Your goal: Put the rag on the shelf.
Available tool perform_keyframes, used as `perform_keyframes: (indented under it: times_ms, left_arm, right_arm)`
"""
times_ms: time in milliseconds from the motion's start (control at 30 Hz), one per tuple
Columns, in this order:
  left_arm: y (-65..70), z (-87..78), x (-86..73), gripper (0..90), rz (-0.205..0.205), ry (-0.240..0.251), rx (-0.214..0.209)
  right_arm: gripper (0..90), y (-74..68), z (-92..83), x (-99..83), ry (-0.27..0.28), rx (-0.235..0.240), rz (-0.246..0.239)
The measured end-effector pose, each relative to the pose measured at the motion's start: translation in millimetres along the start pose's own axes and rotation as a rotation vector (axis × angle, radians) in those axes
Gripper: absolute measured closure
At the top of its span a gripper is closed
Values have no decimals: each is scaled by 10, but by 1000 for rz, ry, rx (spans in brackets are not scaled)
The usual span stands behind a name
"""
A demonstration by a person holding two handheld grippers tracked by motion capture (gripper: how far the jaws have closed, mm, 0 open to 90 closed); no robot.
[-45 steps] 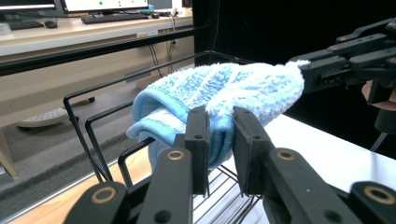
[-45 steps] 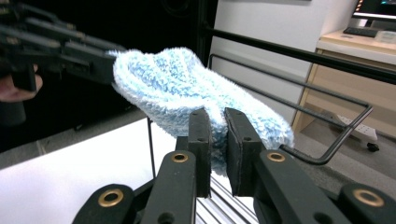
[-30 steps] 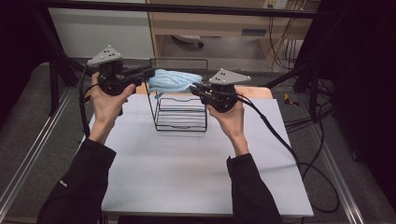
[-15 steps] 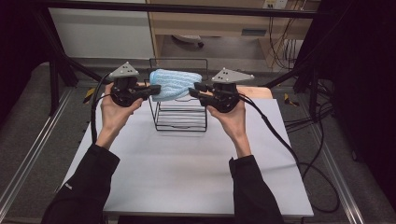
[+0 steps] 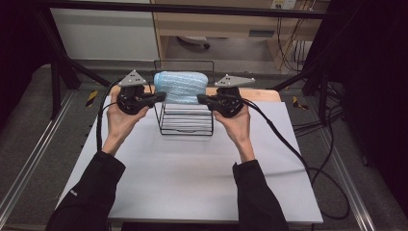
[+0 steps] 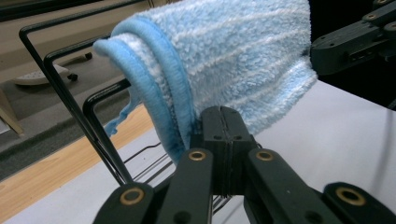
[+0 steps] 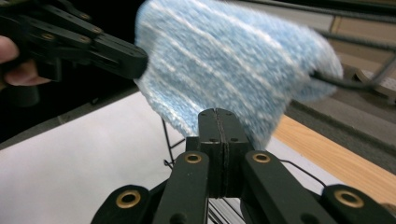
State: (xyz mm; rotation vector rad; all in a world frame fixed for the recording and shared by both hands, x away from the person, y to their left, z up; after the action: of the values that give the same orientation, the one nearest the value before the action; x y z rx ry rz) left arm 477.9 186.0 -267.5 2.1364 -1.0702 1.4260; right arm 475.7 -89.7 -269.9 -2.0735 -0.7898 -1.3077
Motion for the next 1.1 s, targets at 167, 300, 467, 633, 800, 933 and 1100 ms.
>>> perform_keyframes:
  times_ms: [167,300,467,633,800,933,1100]
  left_arm:
    - [-26,61,-60,900,-8,-6,12]
    - [-40,116,-85,900,-10,4,23]
    - [-51,129,-98,899,-20,16,18]
    - [-24,8,-71,863,-22,42,5]
    - [-7,-111,2,810,-29,65,6]
    - [1,-165,56,770,-35,76,4]
    - [18,-227,89,707,-37,81,9]
  right_arm:
    - [900,87,69,-109,2,-37,3]
    - [900,125,112,-152,28,-46,5]
    - [887,134,155,-165,38,-61,-10]
    - [839,82,53,-149,66,-39,-24]
    - [790,26,-50,-104,88,-25,-31]
    - [753,-19,-110,-36,103,-17,-30]
    - [692,-64,-182,37,116,-13,-34]
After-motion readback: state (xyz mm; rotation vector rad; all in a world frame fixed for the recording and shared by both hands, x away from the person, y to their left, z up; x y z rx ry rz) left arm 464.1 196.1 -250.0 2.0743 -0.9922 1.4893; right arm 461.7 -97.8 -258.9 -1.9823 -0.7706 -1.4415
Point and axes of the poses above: each handheld gripper's, and its own axes: z roughly forward along the jaws, x roughly out of its top, y roughly to its right, the point moved 1 cm from there along z, roughly forward along the jaws, and after that the axes turned 6 degrees about z, right-handed, at the moved point
